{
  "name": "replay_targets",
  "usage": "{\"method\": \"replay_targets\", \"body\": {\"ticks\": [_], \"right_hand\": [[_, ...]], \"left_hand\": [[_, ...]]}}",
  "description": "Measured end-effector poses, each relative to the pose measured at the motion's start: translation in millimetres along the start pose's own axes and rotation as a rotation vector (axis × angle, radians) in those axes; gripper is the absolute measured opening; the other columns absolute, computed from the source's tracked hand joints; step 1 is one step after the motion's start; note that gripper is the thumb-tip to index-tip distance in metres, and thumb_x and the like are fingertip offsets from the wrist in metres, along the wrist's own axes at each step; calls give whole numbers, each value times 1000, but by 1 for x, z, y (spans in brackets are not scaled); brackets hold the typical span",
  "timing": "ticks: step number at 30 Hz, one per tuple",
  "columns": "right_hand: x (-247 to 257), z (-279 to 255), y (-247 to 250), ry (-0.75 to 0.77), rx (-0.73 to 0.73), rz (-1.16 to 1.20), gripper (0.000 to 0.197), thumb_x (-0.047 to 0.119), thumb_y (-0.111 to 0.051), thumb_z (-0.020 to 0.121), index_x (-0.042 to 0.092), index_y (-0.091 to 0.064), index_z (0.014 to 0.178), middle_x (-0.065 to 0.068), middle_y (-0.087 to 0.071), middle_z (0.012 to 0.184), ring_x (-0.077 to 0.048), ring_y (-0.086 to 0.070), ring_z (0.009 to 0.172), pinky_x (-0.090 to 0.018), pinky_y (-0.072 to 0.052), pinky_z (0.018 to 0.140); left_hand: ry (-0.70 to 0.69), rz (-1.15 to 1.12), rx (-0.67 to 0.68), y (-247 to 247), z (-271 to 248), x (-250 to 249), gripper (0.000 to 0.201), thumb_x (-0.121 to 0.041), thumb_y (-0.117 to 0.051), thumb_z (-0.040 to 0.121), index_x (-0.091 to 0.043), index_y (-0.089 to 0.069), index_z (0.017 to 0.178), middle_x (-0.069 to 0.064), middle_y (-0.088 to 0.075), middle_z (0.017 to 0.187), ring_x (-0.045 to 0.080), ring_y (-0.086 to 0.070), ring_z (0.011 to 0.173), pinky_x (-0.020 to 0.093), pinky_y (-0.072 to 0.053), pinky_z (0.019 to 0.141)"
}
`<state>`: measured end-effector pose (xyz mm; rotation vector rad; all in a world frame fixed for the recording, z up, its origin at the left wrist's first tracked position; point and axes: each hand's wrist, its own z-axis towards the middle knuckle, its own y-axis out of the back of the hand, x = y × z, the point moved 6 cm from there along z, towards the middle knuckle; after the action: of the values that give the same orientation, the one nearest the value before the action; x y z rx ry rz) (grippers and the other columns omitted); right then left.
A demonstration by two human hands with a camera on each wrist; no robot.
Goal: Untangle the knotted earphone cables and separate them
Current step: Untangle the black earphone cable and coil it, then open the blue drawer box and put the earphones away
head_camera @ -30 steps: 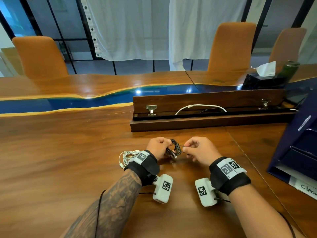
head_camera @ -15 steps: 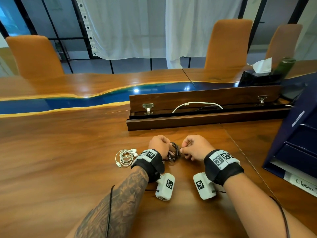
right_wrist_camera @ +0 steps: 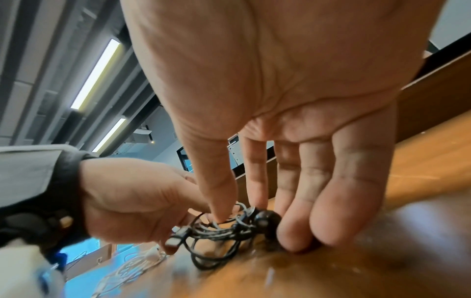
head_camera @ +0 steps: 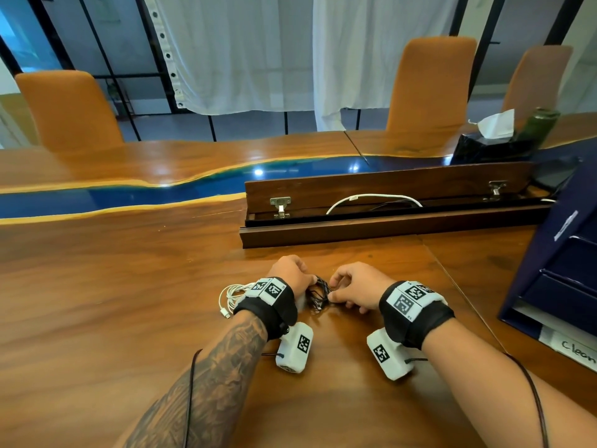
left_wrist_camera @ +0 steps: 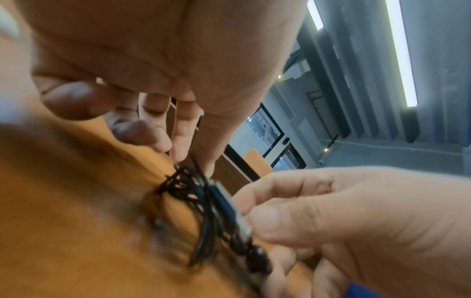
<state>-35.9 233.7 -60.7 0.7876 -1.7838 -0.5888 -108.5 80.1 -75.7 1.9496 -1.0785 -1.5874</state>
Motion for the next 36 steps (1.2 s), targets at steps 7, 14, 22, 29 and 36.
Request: {"method": "replay_targets", "body": {"ticks": [7, 14, 22, 29, 36], "right_hand": [[6, -5, 13, 82, -134, -182, 27, 32, -72, 90, 30, -64, 116, 7, -59, 117, -13, -59, 102, -30, -52, 86], [33, -8, -2, 237, -52, -325, 20, 29, -61, 98, 30, -68, 116, 8, -58, 116, -12, -55, 98, -32, -49, 84], [26, 6, -17, 164, 29, -491, 17, 24, -64, 93, 27, -70, 108, 4, -64, 115, -19, -63, 100, -41, -56, 89], [32, -1, -8, 183, -16, -649, 17, 31, -68, 94, 29, -72, 111, 4, -55, 115, -18, -55, 94, -32, -48, 77], [33, -4, -7, 167, 5, -675, 18, 26, -64, 96, 30, -71, 112, 5, -56, 104, -20, -60, 101, -31, -47, 77]], "left_hand": [[-109, 34, -13, 11, -13, 6, 35, -31, -74, 89, -24, -57, 119, -1, -57, 113, 22, -61, 103, 34, -52, 88], [-196, 228, 70, 10, -25, -6, 15, -19, -70, 89, -32, -63, 90, -2, -62, 101, 20, -65, 90, 41, -58, 86], [-309, 652, 181, -9, -35, -21, 29, -21, -65, 91, -24, -65, 120, 0, -61, 122, 25, -64, 99, 43, -57, 89], [-444, 964, 237, -19, -54, -29, 30, -20, -51, 101, -19, -61, 129, 6, -49, 127, 31, -51, 117, 42, -47, 92], [-457, 962, 262, -21, -67, -31, 32, -21, -52, 100, -19, -58, 131, 8, -46, 128, 30, -59, 104, 43, -54, 89]]}}
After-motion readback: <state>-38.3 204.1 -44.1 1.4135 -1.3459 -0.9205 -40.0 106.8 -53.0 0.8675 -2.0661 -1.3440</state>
